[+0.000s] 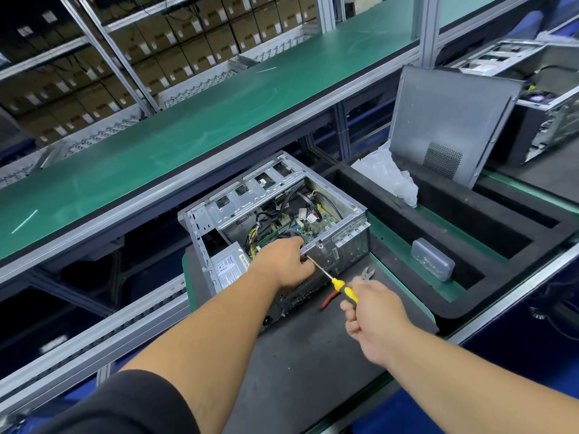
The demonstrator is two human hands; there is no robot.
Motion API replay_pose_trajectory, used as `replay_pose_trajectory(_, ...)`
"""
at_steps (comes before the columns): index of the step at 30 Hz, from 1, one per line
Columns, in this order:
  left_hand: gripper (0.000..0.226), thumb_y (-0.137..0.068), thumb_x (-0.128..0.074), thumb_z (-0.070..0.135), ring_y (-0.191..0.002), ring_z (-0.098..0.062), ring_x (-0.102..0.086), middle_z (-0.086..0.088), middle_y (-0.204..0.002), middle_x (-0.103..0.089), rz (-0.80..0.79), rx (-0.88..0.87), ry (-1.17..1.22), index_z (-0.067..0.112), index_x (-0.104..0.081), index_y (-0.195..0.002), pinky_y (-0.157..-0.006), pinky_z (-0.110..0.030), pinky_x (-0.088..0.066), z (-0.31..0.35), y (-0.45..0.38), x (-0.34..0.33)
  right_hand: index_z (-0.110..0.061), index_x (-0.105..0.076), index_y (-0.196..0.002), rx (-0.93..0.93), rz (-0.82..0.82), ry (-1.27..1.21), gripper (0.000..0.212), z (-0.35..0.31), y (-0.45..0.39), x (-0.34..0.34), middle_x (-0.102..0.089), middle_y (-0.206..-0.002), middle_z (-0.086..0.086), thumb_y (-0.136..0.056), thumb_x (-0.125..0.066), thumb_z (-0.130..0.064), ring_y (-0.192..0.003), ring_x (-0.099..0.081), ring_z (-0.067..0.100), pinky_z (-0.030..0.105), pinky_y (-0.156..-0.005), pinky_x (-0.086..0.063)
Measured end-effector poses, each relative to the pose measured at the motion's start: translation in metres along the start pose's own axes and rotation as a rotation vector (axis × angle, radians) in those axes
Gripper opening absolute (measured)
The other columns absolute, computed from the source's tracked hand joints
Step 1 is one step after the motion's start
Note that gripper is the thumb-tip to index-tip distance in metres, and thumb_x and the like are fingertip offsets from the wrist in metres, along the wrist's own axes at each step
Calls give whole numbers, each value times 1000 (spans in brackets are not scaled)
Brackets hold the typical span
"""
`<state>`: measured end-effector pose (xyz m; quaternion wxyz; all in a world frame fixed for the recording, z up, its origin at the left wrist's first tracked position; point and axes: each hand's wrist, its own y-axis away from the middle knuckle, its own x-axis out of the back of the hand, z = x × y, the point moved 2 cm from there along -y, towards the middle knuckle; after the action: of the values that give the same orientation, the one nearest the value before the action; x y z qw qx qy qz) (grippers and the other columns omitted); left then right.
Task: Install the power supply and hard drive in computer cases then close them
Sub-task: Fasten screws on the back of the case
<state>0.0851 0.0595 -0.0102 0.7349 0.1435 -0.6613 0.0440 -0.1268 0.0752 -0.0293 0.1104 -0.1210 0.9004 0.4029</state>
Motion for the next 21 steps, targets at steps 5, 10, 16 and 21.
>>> replay_pose_trajectory(5, 26, -77, -46, 37, -83, -26, -57, -5, -94, -56, 51, 37, 199, 19, -50, -96, -66, -36, -44, 3, 15, 14, -31, -64, -94, 423, 34, 447, 5, 2, 2, 0, -64, -73, -11, -95, -68, -29, -60, -55, 7, 24, -55, -38)
replay_pose_trajectory(10, 27, -88, -37, 13, -65, -3, -52, 5, -93, -60, 608, 493, 839, 23, -60, -97, -52, -20, -39, 14, 48, 28, -6, -66, -104, -44, -126, 0, 14, 6, -3, -3, -57, -63, 7, -102, -62, -20, -42, -30, 12, 23, -40, -23)
replay_pose_trajectory(16, 35, -101, -27, -6, -54, -11, -46, -3, -72, -50, 544, 820, 1914, 6, -59, -105, -44, -19, -36, 43, 86, -3, -7, -63, -104, -100, -250, 46, 22, -6, 7, 5, -59, -60, 6, -105, -57, -28, -45, -28, 12, 23, -41, -18)
replay_pose_trajectory(21, 20, -107, -37, -3, -59, -18, -64, -19, -93, -67, 466, 826, 2074, 1, -56, -112, -49, -22, -54, 46, 117, -21, -8, -60, -103, 124, -320, 256, 14, 3, 25, 13, -64, -69, 9, -102, -57, -22, -47, -24, 14, 25, -45, -16)
